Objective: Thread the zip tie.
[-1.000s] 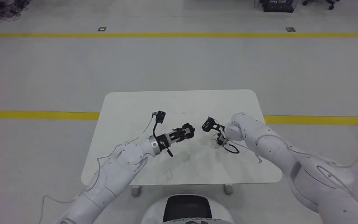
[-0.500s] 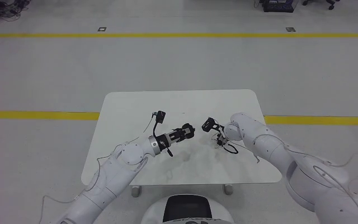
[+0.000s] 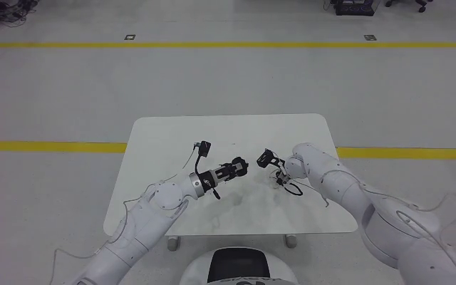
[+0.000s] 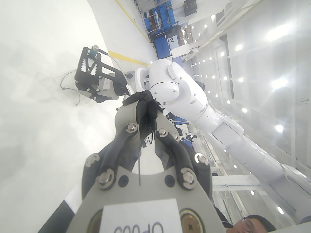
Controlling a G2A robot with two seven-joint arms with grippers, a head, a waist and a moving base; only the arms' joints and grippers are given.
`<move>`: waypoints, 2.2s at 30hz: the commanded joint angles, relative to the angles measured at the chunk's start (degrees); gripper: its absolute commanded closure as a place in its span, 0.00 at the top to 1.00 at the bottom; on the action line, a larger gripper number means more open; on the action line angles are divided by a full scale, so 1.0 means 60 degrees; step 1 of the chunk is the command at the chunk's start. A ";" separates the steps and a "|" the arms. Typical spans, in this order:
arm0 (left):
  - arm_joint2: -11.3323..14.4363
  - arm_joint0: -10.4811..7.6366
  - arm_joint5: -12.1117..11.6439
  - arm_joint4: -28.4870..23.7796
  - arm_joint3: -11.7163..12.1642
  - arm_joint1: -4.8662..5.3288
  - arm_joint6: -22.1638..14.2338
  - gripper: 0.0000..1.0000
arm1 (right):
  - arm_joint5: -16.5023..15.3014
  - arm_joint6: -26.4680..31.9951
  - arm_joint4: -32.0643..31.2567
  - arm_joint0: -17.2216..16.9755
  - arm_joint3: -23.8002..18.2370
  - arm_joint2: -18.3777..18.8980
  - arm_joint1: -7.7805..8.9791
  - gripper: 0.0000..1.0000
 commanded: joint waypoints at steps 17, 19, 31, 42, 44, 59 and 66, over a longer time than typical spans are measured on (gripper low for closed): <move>0.0000 0.0000 0.0000 0.0000 0.0000 0.0000 0.0000 0.00 | 0.0000 -0.0054 -0.0059 -0.0005 0.0150 0.0000 -0.0078 0.12; 0.0000 0.0000 0.0000 0.0000 0.0000 0.0000 0.0000 0.00 | 0.0000 -0.0036 -0.0025 -0.0015 0.0177 0.0000 -0.0092 0.12; 0.0000 0.0000 0.0000 0.0000 0.0000 0.0000 0.0000 0.00 | 0.0000 0.0041 0.0047 -0.0008 0.0323 0.0000 -0.0174 0.10; 0.0000 0.0000 0.0000 0.0000 0.0000 0.0000 0.0000 0.00 | 0.0000 0.0041 0.0114 0.0018 0.0393 0.0000 -0.0200 0.00; 0.0000 0.0000 0.0000 0.0000 0.0000 0.0000 0.0000 0.00 | 0.0000 0.0016 0.0108 0.0030 0.0378 0.0000 -0.0187 0.00; 0.0000 0.0000 0.0000 0.0000 0.0000 0.0000 0.0000 0.00 | 0.0000 0.0140 0.0353 0.0071 0.0069 0.0000 0.0054 0.11; 0.0000 0.0000 0.0000 0.0000 0.0000 0.0000 0.0000 0.00 | 0.0000 0.0267 0.0322 0.0090 0.0106 0.0000 0.0007 0.22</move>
